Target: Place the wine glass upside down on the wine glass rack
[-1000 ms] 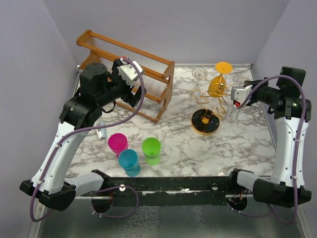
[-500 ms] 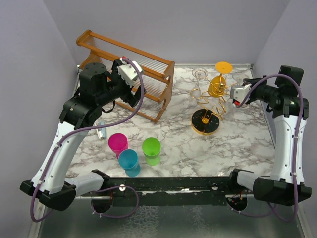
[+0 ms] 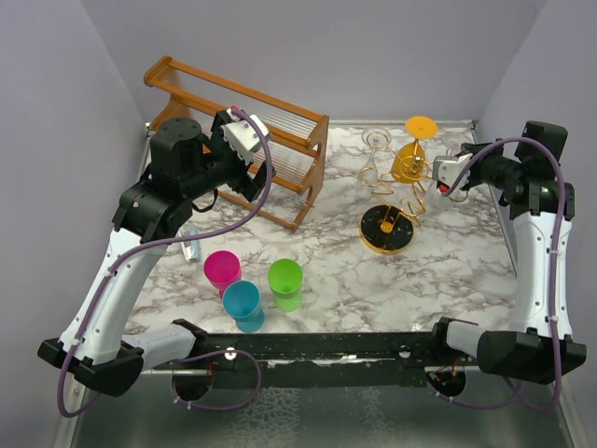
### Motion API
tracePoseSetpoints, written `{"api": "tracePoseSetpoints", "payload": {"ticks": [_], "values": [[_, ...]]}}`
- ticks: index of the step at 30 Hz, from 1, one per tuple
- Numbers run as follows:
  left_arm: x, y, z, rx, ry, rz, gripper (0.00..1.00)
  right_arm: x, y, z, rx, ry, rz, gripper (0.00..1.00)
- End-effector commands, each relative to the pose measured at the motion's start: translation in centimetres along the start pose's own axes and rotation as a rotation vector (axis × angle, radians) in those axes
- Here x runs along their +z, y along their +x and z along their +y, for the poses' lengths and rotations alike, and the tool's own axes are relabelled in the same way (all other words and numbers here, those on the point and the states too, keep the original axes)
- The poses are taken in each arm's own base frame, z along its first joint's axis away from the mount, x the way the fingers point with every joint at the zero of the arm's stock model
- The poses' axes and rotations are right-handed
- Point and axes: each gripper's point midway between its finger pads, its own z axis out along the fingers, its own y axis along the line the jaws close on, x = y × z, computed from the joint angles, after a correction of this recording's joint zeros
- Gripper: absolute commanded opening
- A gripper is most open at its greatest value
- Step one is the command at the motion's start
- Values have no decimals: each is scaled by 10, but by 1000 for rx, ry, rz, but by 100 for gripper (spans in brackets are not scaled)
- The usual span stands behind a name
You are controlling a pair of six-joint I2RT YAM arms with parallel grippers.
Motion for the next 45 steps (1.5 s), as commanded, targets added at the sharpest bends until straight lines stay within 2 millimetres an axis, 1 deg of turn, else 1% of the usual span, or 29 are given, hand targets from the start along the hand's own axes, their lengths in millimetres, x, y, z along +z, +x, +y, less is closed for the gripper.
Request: {"api": "tracePoseSetpoints", "payload": {"ticks": [1, 10, 16, 25, 31, 35, 45], "values": [[0, -5, 0, 13, 13, -20, 87, -5, 19, -9, -10, 43, 97, 4], [0, -4, 0, 16, 15, -16, 87, -11, 33, -4, 21, 41, 185, 4], [1, -4, 0, 15, 18, -15, 87, -14, 40, 6, 35, 16, 234, 6], [0, -3, -1, 17, 18, -13, 87, -17, 40, 18, 48, -13, 251, 13], [-1, -1, -1, 24, 14, -9, 87, -17, 38, 24, 55, -25, 248, 15], [-1, 1, -1, 28, 12, -5, 87, -17, 37, 28, 60, -35, 247, 20], [-3, 5, 1, 38, -1, 7, 87, -19, 37, 32, 68, -44, 256, 29]]}}
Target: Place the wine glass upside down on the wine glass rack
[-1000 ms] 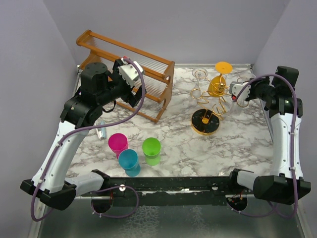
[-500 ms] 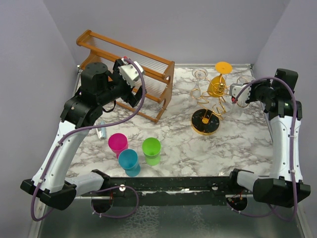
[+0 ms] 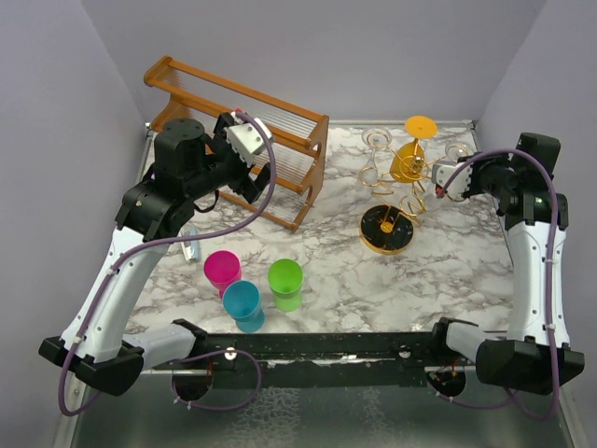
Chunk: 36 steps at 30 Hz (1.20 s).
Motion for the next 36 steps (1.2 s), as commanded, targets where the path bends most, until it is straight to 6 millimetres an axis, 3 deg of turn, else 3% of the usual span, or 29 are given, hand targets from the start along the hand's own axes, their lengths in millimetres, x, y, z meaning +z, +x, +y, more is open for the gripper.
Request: {"api": "tracePoseSetpoints", "payload": {"ticks": [1, 13, 27, 31, 36], "values": [[-7, -1, 2, 19, -15, -9, 87, -9, 5, 0, 14, 9, 38, 30], [-9, 16, 0, 38, -18, 38, 87, -10, 20, 15, 106, 4, 127, 47], [-14, 50, -15, 57, 36, 128, 87, -50, 13, -4, 320, 112, 166, 77], [-14, 65, -32, 47, 118, 151, 87, -56, 7, -20, 425, 178, 126, 84], [-13, 95, -73, 9, 320, 190, 83, -56, 4, -33, 532, 235, 90, 86]]}}
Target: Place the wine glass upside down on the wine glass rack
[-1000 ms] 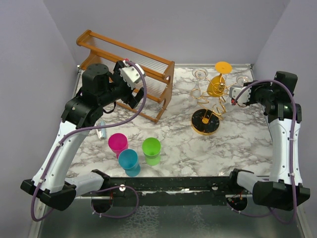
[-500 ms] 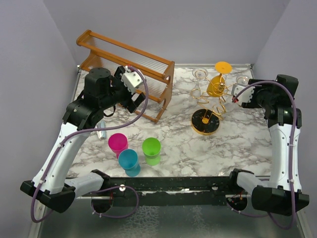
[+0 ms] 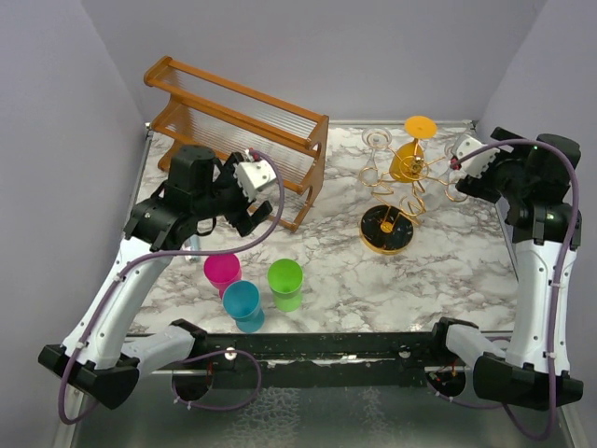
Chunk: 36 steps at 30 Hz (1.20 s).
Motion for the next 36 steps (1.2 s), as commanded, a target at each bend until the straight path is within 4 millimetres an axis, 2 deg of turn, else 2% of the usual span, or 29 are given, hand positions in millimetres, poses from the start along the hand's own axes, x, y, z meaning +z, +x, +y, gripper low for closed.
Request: {"api": "tracePoseSetpoints", "payload": {"ticks": [1, 4, 9, 13, 19, 27, 31, 36], "values": [[5, 25, -45, -11, 215, 24, 83, -7, -14, -19, 148, 75, -56, 86], [9, 40, -58, -15, 273, 64, 82, -9, -21, -21, 200, 66, -83, 86], [20, 65, -75, 1, 340, 154, 80, -21, -44, -19, 243, 5, -169, 89], [31, 79, -87, 23, 374, 225, 79, -32, -66, -13, 249, -51, -268, 89], [45, 92, -107, 50, 433, 304, 72, -47, -89, -17, 292, -54, -368, 88], [57, 106, -124, 57, 493, 360, 55, -45, -92, -9, 307, -80, -391, 88], [60, 109, -130, 61, 520, 372, 53, -41, -88, -4, 314, -85, -380, 88], [62, 112, -139, 63, 554, 386, 46, -41, -95, 0, 332, -109, -416, 88]]}}
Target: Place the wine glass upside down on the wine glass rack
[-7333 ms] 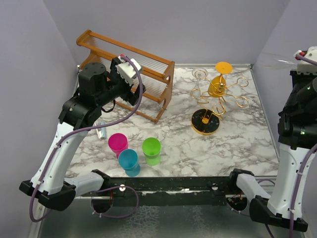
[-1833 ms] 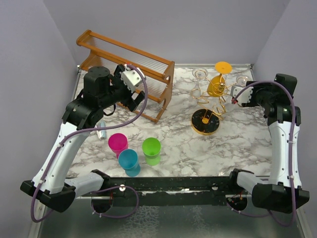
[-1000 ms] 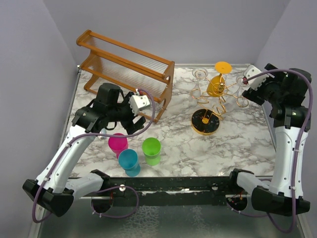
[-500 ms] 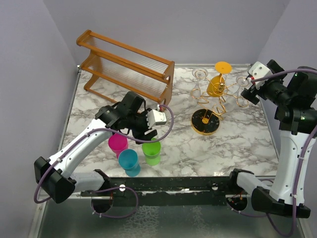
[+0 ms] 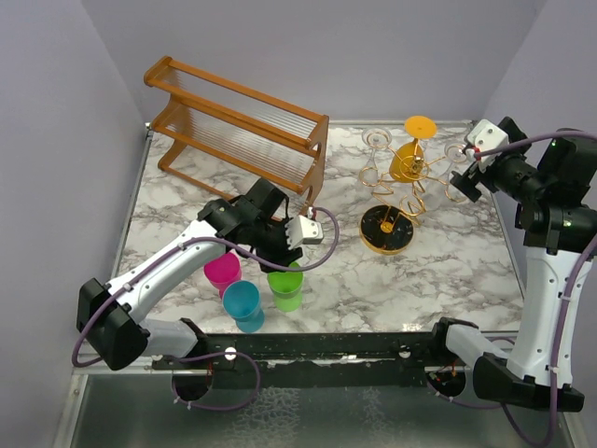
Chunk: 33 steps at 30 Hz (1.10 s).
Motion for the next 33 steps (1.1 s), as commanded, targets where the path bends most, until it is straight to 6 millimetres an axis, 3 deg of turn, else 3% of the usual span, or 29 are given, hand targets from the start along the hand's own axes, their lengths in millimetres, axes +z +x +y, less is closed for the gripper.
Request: {"api": "tracePoseSetpoints", "payload": {"ticks": [1, 6, 13, 16, 24, 29, 33], "values": [[7, 2, -6, 15, 37, 19, 44, 0, -13, 9, 31, -39, -70, 88], [11, 3, -10, 24, 64, 30, 29, 6, -36, 23, 93, -131, -200, 88], [-3, -20, -22, 58, 114, -47, 0, 10, -68, 12, 219, -156, -339, 85], [-16, -35, -27, 75, 130, -95, 0, 18, -74, 5, 316, -167, -373, 80], [-57, -77, -31, 67, 92, -220, 0, 41, -60, -9, 521, -134, -337, 74], [-94, -107, -28, 42, 75, -338, 0, 47, -70, -14, 599, -166, -357, 74], [-123, -126, -13, 17, -16, -424, 0, 58, -87, -5, 637, -235, -387, 74]]}}
